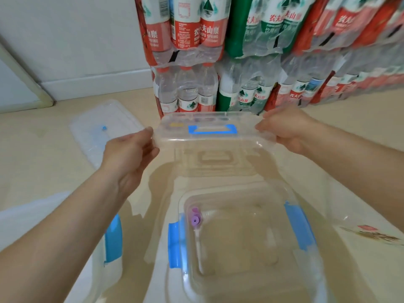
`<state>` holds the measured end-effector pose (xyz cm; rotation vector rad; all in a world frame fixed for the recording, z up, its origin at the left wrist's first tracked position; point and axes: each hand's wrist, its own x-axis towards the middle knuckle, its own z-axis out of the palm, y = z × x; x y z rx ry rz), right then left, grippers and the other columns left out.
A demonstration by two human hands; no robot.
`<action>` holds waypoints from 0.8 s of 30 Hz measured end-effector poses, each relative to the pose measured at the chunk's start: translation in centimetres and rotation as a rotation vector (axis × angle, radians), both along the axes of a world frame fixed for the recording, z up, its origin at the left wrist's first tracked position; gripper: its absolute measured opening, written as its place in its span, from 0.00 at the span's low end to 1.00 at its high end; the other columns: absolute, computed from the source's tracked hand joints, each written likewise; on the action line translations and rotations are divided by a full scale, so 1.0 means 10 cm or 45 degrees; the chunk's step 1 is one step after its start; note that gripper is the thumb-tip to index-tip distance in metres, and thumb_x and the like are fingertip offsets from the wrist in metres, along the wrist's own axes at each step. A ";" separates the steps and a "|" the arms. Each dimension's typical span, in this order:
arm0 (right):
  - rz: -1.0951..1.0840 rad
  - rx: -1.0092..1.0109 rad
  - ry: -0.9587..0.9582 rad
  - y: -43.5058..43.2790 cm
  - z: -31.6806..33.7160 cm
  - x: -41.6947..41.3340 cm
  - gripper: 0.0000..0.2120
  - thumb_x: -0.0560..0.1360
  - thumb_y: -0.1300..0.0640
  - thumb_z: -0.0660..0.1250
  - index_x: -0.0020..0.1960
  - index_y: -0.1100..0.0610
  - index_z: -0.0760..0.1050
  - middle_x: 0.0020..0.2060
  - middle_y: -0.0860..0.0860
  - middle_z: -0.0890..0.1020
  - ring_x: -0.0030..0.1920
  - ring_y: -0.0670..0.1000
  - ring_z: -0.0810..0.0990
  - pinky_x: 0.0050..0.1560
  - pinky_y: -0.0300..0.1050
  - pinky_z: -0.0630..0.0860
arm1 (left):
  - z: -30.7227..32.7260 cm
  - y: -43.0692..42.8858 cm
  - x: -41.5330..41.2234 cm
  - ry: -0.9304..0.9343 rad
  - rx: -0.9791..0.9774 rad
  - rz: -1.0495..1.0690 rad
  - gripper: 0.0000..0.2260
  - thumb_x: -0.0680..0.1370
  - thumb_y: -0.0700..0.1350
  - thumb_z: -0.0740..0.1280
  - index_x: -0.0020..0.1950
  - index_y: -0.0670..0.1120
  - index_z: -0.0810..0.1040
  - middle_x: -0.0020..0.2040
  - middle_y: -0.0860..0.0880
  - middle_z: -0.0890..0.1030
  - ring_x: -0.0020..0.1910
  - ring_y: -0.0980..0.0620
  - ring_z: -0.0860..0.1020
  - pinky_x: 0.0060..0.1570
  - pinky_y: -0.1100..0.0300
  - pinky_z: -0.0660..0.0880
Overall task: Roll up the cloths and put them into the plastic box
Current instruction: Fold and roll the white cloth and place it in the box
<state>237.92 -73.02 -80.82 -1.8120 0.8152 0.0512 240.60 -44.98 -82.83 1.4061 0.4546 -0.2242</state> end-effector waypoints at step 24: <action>0.152 -0.346 0.108 0.25 -0.32 -2.14 0.11 0.72 0.67 0.64 0.53 0.57 0.78 0.49 0.49 0.84 0.47 0.56 0.81 0.53 0.53 0.77 | -0.23 0.12 -1.93 -0.124 0.893 -0.593 0.03 0.74 0.50 0.69 0.47 0.55 0.79 0.37 0.51 0.79 0.35 0.47 0.79 0.40 0.55 0.75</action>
